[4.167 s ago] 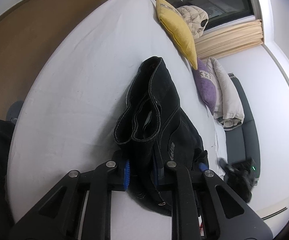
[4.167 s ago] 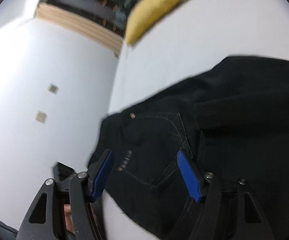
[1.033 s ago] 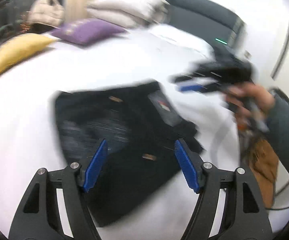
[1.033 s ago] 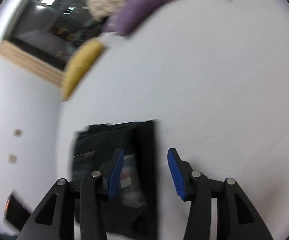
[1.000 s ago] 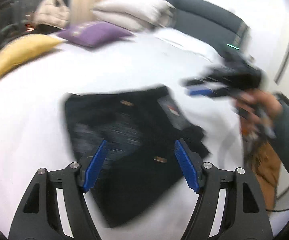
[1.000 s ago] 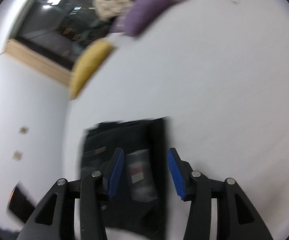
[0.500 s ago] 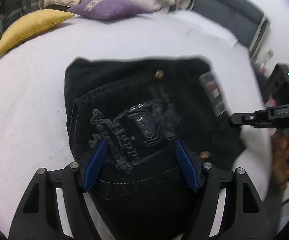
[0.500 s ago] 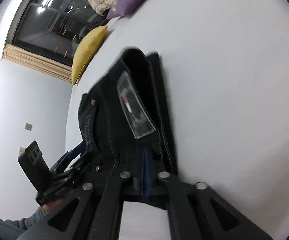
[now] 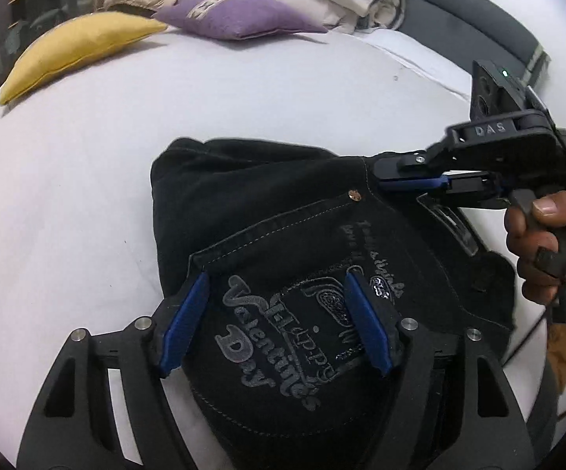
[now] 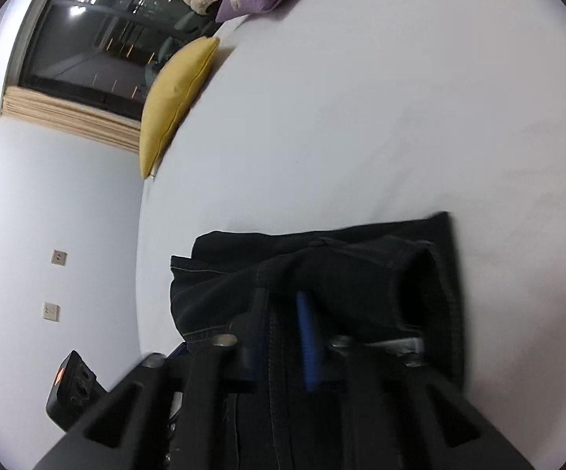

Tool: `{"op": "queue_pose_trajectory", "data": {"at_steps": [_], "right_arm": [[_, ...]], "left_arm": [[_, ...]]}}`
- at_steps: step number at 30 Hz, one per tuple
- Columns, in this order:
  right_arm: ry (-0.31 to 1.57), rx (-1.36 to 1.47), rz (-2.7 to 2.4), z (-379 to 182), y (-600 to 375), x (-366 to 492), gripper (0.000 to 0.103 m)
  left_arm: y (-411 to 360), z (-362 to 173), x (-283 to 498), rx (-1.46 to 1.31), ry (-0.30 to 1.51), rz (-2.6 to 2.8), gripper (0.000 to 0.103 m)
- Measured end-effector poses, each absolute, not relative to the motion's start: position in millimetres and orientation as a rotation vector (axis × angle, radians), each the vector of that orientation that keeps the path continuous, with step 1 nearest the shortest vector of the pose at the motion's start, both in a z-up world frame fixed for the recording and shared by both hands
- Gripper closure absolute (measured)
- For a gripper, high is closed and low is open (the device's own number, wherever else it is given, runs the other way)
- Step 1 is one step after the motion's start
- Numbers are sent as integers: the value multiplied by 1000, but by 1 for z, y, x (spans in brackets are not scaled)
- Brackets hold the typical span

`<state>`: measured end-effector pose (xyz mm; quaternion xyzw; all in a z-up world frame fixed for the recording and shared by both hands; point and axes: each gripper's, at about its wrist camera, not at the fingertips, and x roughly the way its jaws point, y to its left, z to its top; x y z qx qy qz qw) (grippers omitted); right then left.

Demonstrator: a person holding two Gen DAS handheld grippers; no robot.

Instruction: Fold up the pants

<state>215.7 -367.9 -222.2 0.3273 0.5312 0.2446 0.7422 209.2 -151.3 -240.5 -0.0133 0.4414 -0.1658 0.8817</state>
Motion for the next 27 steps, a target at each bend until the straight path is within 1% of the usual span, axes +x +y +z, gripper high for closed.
{"op": "queue_pose_trajectory", "data": {"at_steps": [1,2,3,4,5,6,7,8,9,10,12,13,15,17,19,21,23,25,27], "right_arm": [[1129,691,529,-211,-374,205,72],[1093,678,530,-201,-380,194,50],[1054,691,550,-195,-385,184,41],[1004,718,585,-190,-392,172,25],[976,731,609,-189,-395,164,15],[983,716,610,-192,-400,158,14],[1039,666,558,-205,-398,157,14],[1077,631,501,-216,-401,154,22],[1096,626,475,-224,-406,151,29],[1076,642,464,-222,-414,145,35],[1063,686,441,-215,-427,133,30],[1050,694,421,-210,-434,126,25],[1017,684,417,-199,-446,114,25],[1015,688,415,-199,-455,112,18],[1071,697,420,-214,-456,120,18],[1127,705,408,-225,-450,128,18],[1119,720,433,-228,-451,133,13],[1123,721,461,-226,-443,141,13],[1151,691,495,-226,-433,148,22]], "left_arm": [[-144,-232,206,-69,893,-353,33],[-137,-225,201,-98,862,-351,33],[-124,-216,194,-120,828,-337,33],[-116,-216,193,-135,813,-314,31],[-111,-224,196,-146,836,-295,28],[-111,-234,201,-144,879,-291,26],[-112,-255,208,-130,967,-297,26],[-111,-265,209,-144,992,-299,26],[-108,-264,207,-163,976,-298,26],[-105,-259,205,-173,983,-291,26],[-97,-245,197,-192,953,-287,26],[-93,-240,193,-192,933,-285,26],[-80,-231,186,-198,917,-264,24],[-65,-234,189,-290,970,-265,22],[-60,-244,194,-357,1041,-245,22],[-64,-254,200,-344,1092,-237,22],[-74,-253,200,-326,1096,-256,21],[-80,-258,204,-349,1115,-286,21],[-87,-260,209,-336,1134,-297,21]]}}
